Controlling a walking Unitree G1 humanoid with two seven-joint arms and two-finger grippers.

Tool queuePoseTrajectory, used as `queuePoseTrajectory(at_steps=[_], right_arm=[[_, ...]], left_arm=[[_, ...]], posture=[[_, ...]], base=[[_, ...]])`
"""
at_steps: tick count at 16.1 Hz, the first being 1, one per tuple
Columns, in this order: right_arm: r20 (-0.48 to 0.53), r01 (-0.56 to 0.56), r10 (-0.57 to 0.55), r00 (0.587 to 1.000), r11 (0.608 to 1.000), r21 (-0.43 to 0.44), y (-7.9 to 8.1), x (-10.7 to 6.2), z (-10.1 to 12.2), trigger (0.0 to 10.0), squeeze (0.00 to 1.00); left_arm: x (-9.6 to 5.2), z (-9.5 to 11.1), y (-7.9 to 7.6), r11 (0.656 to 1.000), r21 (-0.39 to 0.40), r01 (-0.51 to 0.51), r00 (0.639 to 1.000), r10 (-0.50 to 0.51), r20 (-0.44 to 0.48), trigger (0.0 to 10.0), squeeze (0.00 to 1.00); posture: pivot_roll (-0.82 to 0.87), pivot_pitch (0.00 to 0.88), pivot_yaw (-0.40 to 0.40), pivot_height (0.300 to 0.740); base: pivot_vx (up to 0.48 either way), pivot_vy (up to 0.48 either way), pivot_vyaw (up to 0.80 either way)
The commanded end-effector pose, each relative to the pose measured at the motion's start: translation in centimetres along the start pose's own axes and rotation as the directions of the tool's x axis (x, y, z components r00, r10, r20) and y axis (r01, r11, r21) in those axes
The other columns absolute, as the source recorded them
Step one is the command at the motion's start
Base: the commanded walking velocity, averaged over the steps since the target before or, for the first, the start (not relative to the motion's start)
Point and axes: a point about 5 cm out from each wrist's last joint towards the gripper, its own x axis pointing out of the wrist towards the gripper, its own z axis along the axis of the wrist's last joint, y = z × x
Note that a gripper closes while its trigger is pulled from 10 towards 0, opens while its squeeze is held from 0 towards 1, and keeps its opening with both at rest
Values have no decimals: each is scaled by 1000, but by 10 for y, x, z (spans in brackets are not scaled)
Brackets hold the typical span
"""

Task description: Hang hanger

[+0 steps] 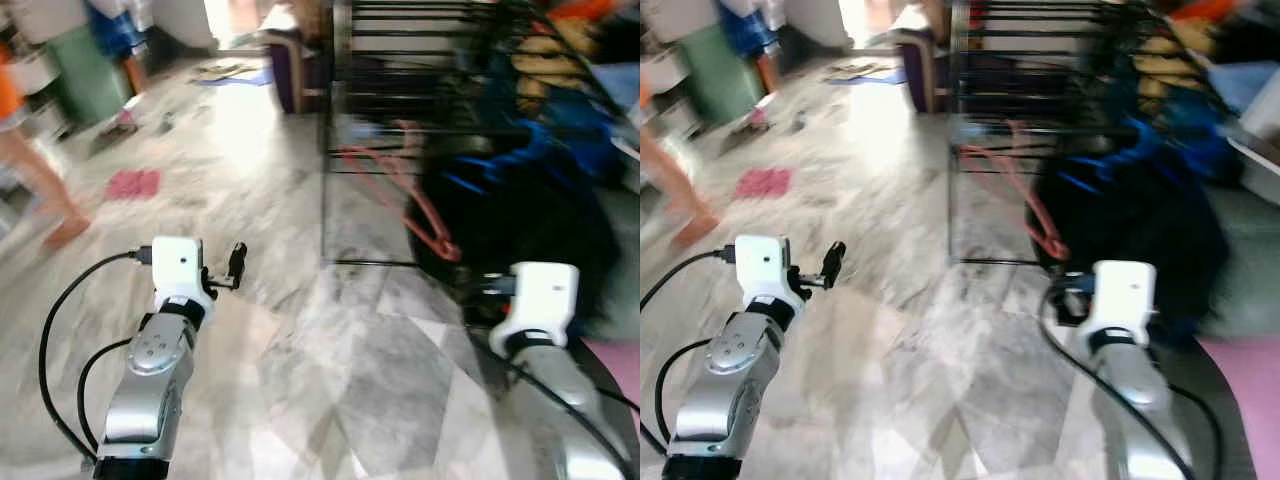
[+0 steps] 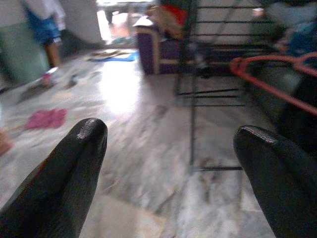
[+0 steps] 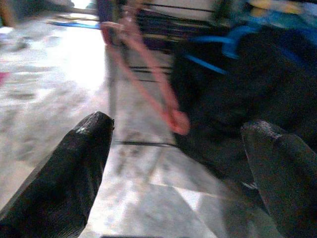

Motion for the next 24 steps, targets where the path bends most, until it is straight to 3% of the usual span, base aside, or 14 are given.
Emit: queuePoseTrajectory(at_steps=[1, 3, 5, 6, 7, 16, 20, 24], right_arm=[[25, -23, 23, 999, 1000, 13, 4, 0, 6, 10000, 0], [22, -30, 30, 999, 1000, 5, 5, 1, 6, 10000, 0], [56, -25, 22, 998, 998, 57, 3, 4, 11, 10000, 0], [45, -42, 44, 998, 999, -32, 4, 5, 11, 10000, 0], [52, -65, 67, 996, 997, -44, 7, 6, 13, 10000, 0], [57, -58, 59, 997, 998, -11, 8, 2, 12, 10000, 0], [88, -78, 75, 993, 996, 30, 9, 7, 17, 10000, 0], [93, -72, 67, 993, 996, 50, 6, 6, 17, 10000, 0]], left_arm=[[-1, 1, -1, 1000, 9, -9, 1000, 9, 0, 10000, 0], [-1, 1, -5, 1000, 25, -12, 1000, 12, -2, 10000, 0], [-2, -1, -7, 1000, 25, -11, 1000, 12, -10, 10000, 0], [-2, -1, -7, 999, 25, -19, 1000, 20, -13, 10000, 0], [-2, 0, -6, 999, 28, -29, 1000, 29, -10, 10000, 0], [2, 7, -10, 999, -6, -45, 999, 46, 10, 10000, 0], [-7, 3, -13, 999, -2, -45, 999, 45, 1, 10000, 0], [-21, 0, -4, 997, 46, -62, 998, 62, 9, 10000, 0]], posture=[[-23, 61, 17, 740], [-16, 62, 11, 740], [-15, 62, 4, 740], [-14, 62, 2, 740], [-14, 61, 1, 740], [-22, 72, 21, 740], [-12, 67, 15, 740], [-2, 71, 20, 740]], base=[[0, 0, 800], [0, 0, 800], [0, 0, 391], [0, 0, 800], [0, 0, 800], [0, 0, 800], [0, 0, 800], [0, 0, 800]])
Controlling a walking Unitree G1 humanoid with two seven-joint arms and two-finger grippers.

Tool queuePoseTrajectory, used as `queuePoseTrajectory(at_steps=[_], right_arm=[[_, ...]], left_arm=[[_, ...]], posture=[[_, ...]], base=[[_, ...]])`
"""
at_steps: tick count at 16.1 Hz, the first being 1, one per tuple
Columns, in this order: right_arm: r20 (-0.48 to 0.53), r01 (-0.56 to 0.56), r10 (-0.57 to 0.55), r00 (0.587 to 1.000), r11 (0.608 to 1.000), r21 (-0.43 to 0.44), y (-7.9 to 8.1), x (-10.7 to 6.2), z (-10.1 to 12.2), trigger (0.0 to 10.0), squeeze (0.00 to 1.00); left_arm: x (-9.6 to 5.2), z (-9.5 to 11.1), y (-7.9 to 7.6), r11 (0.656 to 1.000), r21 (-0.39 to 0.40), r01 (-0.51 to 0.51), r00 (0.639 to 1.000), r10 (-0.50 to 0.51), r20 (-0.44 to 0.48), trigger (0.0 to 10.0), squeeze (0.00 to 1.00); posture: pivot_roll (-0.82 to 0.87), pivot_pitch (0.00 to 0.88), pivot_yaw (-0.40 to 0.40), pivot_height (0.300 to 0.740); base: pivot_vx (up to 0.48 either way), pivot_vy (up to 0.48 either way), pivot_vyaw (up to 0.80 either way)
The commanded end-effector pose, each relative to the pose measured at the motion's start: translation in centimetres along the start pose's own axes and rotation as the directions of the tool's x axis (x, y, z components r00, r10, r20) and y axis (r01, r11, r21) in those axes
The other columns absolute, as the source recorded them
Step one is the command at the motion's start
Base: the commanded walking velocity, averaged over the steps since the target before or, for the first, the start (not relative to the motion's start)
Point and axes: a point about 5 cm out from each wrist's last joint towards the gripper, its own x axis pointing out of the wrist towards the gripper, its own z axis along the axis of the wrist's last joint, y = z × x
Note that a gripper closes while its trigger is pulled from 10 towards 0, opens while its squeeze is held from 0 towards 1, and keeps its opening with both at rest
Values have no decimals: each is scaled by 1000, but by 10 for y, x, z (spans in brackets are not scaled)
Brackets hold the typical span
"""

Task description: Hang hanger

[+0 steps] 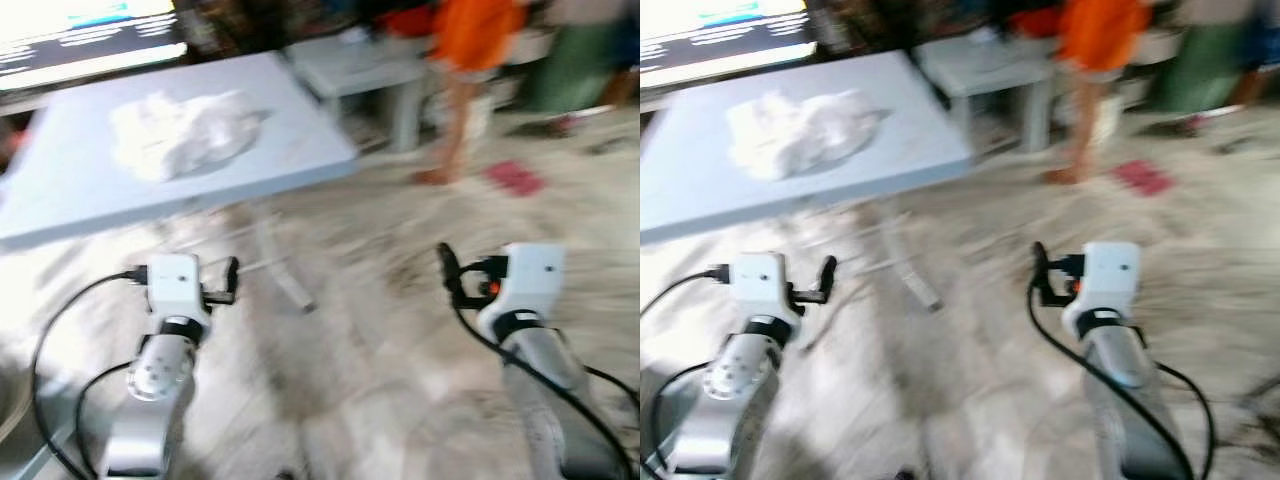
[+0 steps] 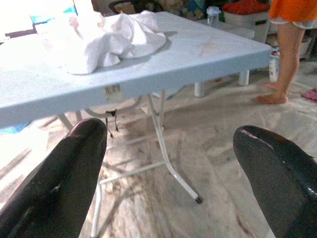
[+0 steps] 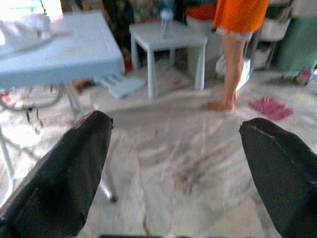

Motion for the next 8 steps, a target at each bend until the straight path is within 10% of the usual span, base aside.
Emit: queuePoseTrajectory(at_steps=[1, 8], right_arm=[[8, -3, 3, 1000, 1000, 25, 1, -1, 1, 10000, 0], [11, -1, 1, 1000, 999, 47, 3, 1, 1, 10000, 0]], left_arm=[[-2, 6, 7, 999, 34, -10, 999, 9, 34, 10000, 0], [-2, 9, 1, 998, 57, 15, 998, -19, 57, 10000, 0]], posture=[[2, 73, 22, 740], [4, 70, 28, 740]], base=[[0, 0, 800], [0, 0, 800]])
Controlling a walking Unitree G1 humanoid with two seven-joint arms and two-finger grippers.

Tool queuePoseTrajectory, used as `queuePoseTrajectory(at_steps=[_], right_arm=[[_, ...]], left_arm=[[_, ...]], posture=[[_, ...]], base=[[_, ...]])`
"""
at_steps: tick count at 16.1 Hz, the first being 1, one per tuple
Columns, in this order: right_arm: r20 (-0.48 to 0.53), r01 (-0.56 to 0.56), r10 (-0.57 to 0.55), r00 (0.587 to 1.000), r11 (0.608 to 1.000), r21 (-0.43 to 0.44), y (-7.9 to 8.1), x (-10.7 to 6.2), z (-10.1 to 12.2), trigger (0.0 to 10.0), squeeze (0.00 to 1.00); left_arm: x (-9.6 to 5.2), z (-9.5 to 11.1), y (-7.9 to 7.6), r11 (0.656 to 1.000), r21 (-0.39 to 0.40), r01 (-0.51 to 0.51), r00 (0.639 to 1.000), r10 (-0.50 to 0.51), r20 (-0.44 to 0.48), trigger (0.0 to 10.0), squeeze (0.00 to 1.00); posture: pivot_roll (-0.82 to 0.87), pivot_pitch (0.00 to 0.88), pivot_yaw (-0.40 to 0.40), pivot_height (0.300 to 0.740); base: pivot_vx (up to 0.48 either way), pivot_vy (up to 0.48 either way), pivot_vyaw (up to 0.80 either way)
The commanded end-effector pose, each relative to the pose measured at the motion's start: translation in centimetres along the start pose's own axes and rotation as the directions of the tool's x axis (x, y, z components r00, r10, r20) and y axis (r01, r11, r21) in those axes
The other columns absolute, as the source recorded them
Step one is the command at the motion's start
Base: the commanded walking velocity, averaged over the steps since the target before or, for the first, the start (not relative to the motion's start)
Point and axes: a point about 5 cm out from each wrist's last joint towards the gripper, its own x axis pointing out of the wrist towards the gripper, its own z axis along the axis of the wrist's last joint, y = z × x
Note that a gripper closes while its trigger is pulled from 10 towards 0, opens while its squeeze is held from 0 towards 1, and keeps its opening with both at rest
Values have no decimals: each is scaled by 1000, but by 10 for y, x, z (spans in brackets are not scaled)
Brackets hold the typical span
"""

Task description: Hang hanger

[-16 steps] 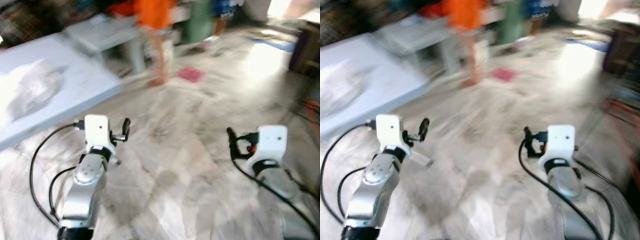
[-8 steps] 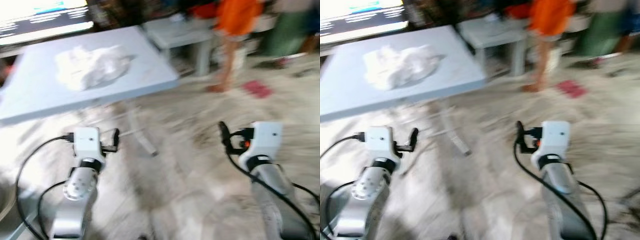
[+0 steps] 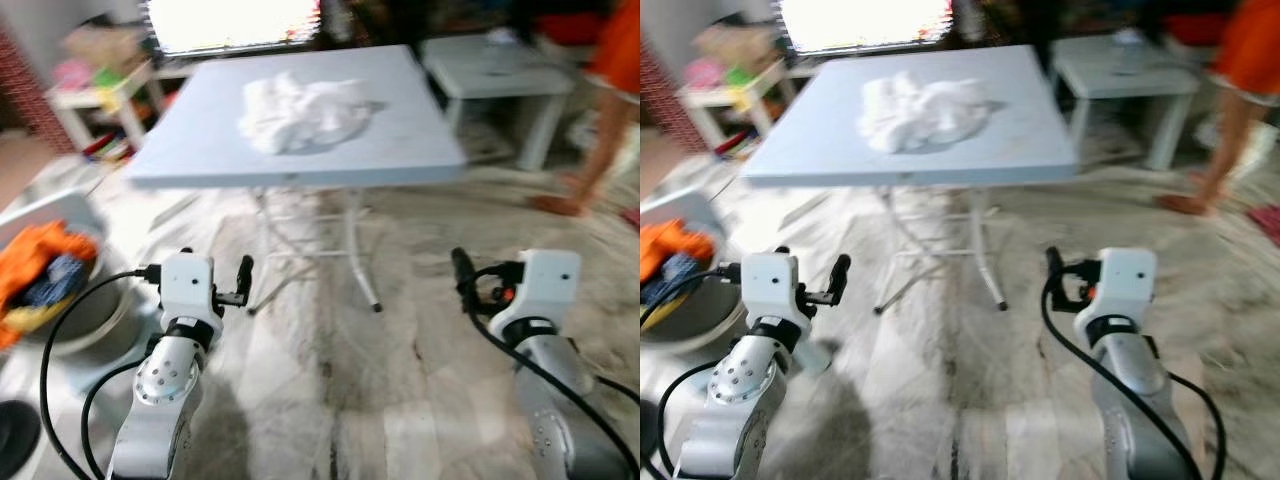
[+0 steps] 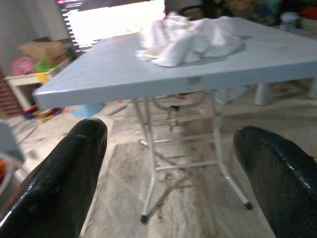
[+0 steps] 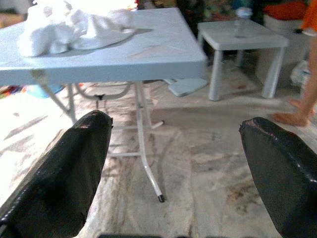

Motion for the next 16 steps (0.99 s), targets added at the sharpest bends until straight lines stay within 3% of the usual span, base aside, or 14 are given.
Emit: queuePoseTrajectory(at_steps=[1, 4, 10, 16], right_arm=[[5, -26, 26, 1000, 1000, 14, 8, 1, 1, 10000, 0], [2, -26, 26, 1000, 1000, 15, 7, 1, 1, 10000, 0], [6, -13, 13, 1000, 999, 48, 6, 1, 1, 10000, 0], [1, -11, 11, 1000, 999, 51, 6, 1, 0, 10000, 0]], left_arm=[[-1, 0, 7, 1000, 17, -20, 1000, 20, -5, 10000, 0], [0, -1, 5, 1000, 2, -12, 1000, 12, -12, 10000, 0], [1, -3, 2, 999, -35, -6, 999, 5, -39, 10000, 0], [1, -5, 2, 999, -38, -4, 998, 1, -56, 10000, 0]], posture=[[3, 71, 27, 740], [1, 74, 27, 740], [-1, 76, 25, 740], [0, 80, 27, 740]], base=[[0, 0, 800], [0, 0, 800], [0, 0, 0], [0, 366, 0]])
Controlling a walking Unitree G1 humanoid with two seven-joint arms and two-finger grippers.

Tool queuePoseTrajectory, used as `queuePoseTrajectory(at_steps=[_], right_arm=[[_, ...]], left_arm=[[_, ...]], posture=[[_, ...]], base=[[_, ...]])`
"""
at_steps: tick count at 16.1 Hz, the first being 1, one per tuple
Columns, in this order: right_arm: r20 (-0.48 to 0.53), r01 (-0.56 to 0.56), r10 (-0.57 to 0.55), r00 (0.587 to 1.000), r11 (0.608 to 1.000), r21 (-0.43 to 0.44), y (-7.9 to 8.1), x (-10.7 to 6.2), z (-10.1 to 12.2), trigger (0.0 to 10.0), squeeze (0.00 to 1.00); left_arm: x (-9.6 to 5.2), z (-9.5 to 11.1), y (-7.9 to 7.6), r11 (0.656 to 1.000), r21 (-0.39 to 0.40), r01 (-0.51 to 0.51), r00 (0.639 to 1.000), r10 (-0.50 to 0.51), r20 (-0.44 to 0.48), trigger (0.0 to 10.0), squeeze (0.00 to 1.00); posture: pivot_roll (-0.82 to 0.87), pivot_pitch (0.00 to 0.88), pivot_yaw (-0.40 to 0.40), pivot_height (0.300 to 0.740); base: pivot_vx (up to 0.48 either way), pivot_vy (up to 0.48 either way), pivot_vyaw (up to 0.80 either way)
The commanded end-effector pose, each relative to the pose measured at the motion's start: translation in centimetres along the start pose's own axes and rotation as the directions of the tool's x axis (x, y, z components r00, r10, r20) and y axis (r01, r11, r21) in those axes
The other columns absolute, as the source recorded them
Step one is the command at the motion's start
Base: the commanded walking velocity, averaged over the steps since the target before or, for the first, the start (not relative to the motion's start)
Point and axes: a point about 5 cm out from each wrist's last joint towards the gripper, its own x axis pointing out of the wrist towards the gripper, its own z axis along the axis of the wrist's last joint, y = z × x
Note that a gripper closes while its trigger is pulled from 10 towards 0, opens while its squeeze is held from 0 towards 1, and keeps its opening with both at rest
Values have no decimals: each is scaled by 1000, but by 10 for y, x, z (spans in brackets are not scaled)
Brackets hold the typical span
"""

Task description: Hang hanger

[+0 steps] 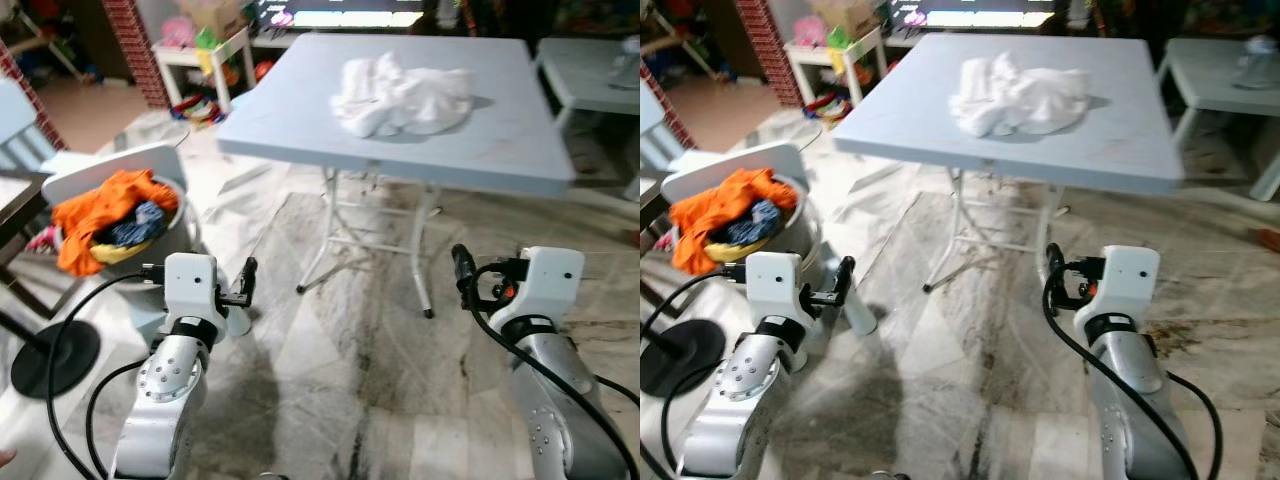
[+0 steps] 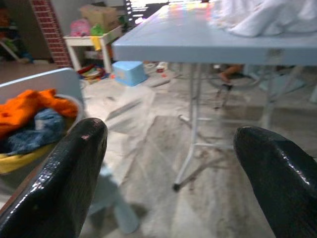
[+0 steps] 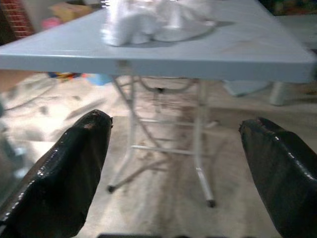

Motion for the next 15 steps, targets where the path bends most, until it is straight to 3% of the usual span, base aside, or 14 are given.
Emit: queuePoseTrajectory(at_steps=[1, 13, 15], right_arm=[[-17, 21, -21, 1000, 1000, 2, -5, -2, -3, 10000, 0], [-16, 20, -20, 1000, 1000, 2, -6, -2, -3, 10000, 0], [-2, 2, -2, 1000, 999, 38, -3, -1, 0, 10000, 0]], left_arm=[[1, 1, -1, 1000, -1, 8, 1000, -8, -2, 10000, 0], [2, 1, -1, 1000, 0, 6, 1000, -6, -8, 10000, 0], [2, 1, -1, 1000, 0, 7, 1000, -7, -9, 10000, 0]], posture=[[0, 79, 27, 740], [-2, 80, 24, 740], [-2, 82, 23, 740]], base=[[0, 390, 0], [0, 406, 0], [0, 416, 0]])
